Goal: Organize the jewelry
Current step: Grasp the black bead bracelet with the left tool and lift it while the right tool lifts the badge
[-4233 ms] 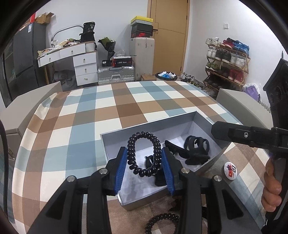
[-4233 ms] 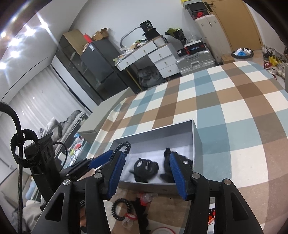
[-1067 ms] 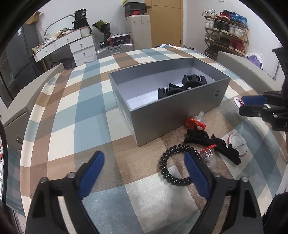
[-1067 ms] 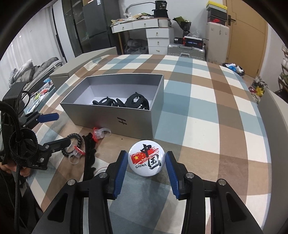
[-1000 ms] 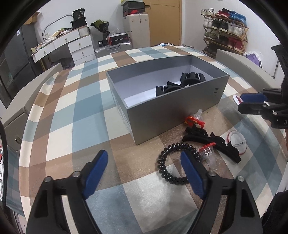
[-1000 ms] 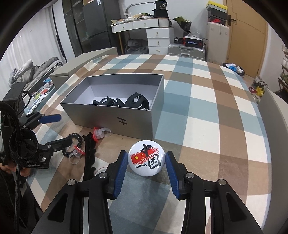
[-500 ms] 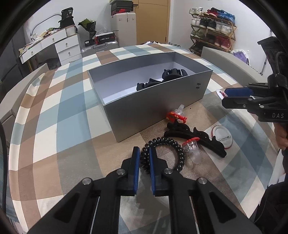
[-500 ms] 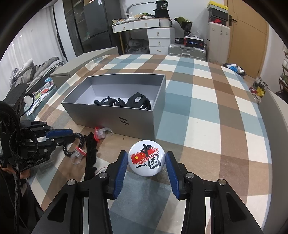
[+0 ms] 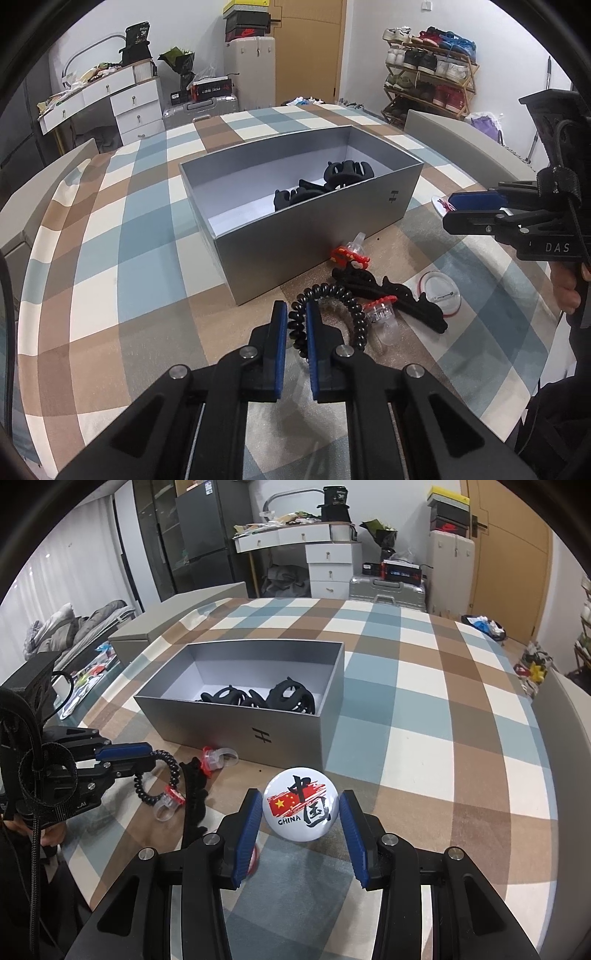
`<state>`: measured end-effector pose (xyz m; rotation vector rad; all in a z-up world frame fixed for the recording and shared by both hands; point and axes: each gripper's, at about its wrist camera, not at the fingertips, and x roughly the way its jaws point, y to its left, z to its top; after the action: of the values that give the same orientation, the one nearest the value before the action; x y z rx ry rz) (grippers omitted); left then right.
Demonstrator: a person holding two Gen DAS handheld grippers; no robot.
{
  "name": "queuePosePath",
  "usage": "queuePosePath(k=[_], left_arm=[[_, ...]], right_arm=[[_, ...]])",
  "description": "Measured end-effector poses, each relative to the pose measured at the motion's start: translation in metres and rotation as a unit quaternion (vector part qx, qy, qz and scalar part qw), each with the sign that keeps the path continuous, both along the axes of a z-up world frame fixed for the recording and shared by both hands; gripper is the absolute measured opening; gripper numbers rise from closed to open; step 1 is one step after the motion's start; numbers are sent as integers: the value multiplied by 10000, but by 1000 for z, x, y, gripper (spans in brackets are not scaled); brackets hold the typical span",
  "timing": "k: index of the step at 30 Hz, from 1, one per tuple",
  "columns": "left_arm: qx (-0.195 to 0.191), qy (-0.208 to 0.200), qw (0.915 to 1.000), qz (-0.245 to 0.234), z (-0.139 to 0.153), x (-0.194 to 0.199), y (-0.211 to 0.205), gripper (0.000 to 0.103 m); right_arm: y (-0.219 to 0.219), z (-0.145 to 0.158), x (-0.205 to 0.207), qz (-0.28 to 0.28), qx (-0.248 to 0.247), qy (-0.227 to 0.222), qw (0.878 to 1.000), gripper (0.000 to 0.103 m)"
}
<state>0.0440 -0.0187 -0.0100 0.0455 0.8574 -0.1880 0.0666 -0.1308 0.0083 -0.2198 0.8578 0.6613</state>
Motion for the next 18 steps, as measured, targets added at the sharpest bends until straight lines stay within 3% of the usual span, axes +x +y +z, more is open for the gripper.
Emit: queuePosePath(k=[18], left_arm=[[-78, -151, 9998, 89, 7, 0, 6, 5]], right_arm=[[-1, 4, 0, -6, 89, -50, 9999, 42]])
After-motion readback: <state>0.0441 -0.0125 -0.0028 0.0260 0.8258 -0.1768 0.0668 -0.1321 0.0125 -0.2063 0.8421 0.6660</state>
